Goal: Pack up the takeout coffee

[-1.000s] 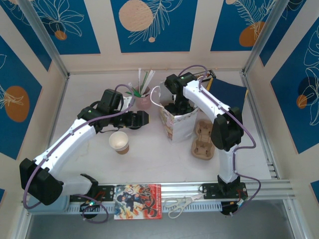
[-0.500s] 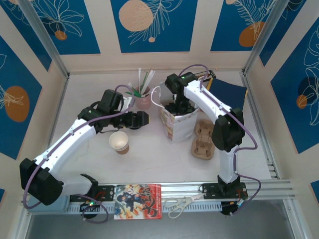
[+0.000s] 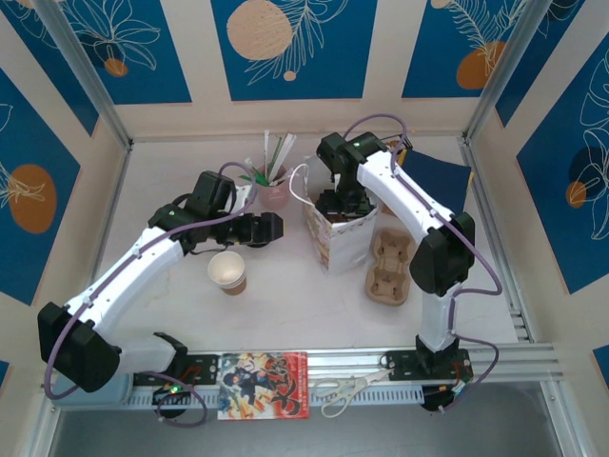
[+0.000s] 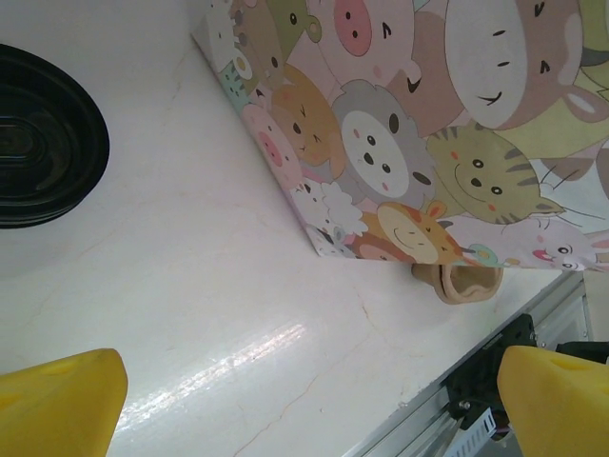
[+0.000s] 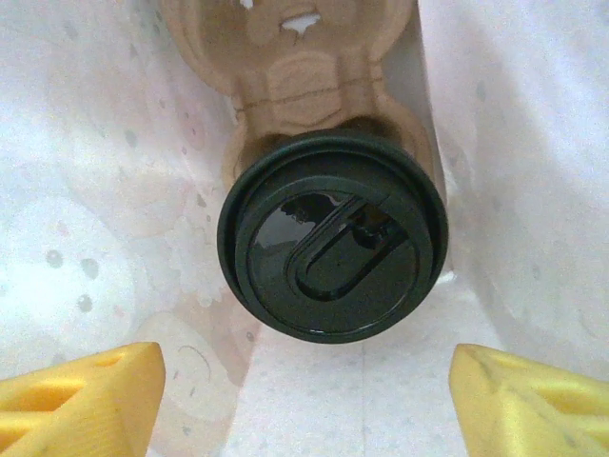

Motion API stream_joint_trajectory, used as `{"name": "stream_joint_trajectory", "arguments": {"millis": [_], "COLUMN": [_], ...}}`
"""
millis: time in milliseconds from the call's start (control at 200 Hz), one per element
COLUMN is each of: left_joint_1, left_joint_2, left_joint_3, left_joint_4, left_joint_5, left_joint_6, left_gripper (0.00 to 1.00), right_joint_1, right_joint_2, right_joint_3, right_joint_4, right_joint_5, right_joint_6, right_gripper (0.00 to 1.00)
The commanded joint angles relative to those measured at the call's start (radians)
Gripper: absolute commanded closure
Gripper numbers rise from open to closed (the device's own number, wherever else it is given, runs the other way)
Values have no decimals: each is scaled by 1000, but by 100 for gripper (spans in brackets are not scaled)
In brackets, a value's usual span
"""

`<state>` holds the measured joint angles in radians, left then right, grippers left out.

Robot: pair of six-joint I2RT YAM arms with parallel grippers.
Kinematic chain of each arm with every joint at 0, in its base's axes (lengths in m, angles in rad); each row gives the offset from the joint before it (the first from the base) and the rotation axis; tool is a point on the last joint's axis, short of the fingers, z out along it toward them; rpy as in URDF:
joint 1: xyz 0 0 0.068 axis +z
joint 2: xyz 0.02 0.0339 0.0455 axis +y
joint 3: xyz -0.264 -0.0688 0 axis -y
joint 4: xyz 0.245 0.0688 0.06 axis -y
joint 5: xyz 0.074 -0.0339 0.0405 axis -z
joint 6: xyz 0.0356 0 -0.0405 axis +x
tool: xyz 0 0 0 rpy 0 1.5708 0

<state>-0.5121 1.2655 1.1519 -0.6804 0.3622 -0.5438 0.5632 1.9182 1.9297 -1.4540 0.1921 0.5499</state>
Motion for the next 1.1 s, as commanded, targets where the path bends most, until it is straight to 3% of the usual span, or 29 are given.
{"name": "stream_joint_trajectory", "arguments": {"millis": [0,305,495,765,970,1095], "left_joint_1": [13,30,55,96,104,109], "left_joint_2": [15,63,140,274,347,374], "left_joint_3": [44,137,262,435,523,537], "left_joint_4": [-35,-84,-98,-95,-105,-125], "left_joint_5": [-39,-171,-241,-335,-392,-436], "left_joint_6": [4,27,38,54,91,98], "left_gripper": [0,0,6,23,54,56], "right_joint_1": [12,39,47,50,51,49], "right_joint_2": [-45,-75,-111,-175,-245,-281], "right_joint_3": [43,119,145,177,155,149], "right_joint_4": [-26,-14,3,40,103,133], "right_joint_5": [10,14,16,-6,-22,-28], "right_joint_6": [7,-12,-28,-65,-100,-115], "right_gripper": [28,53,56,55,55,52]}}
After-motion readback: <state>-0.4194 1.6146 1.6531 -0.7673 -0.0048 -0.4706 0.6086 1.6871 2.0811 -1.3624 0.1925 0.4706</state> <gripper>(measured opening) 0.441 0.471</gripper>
